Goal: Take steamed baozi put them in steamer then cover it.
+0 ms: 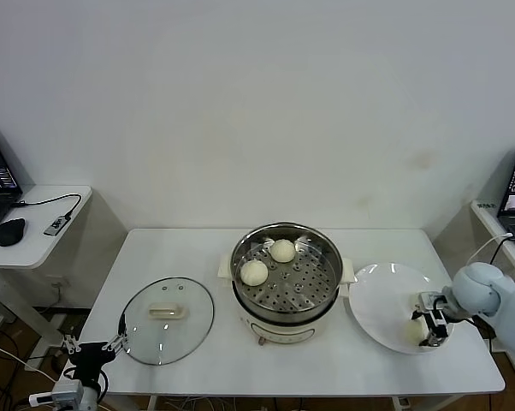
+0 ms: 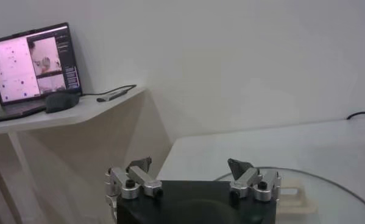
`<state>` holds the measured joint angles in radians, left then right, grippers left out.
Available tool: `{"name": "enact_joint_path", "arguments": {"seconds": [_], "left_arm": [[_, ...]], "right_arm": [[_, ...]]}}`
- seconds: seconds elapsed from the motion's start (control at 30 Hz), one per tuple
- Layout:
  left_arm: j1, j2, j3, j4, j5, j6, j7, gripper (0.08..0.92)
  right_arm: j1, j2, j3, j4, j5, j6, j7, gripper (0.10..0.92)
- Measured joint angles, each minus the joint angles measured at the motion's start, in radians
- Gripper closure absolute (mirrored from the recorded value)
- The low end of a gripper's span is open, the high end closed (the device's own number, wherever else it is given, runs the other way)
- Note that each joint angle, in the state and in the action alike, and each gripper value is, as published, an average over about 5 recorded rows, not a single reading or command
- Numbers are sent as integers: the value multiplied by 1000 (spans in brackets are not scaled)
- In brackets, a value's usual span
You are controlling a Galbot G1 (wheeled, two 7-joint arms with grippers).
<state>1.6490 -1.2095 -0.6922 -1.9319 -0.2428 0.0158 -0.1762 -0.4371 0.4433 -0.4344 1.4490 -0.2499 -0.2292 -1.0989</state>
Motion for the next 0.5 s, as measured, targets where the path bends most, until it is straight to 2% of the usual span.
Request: {"name": "enact_joint_path", "arguments": {"seconds": [0.2, 0.5], "left_arm": [[1, 1, -1, -1, 0, 0, 0, 177], [-3, 4, 5, -7, -1, 0, 0, 177]], "right_arm": [[17, -9, -5, 9, 11, -6, -9, 462], [138, -45, -66, 47, 72, -20, -27, 465]]}}
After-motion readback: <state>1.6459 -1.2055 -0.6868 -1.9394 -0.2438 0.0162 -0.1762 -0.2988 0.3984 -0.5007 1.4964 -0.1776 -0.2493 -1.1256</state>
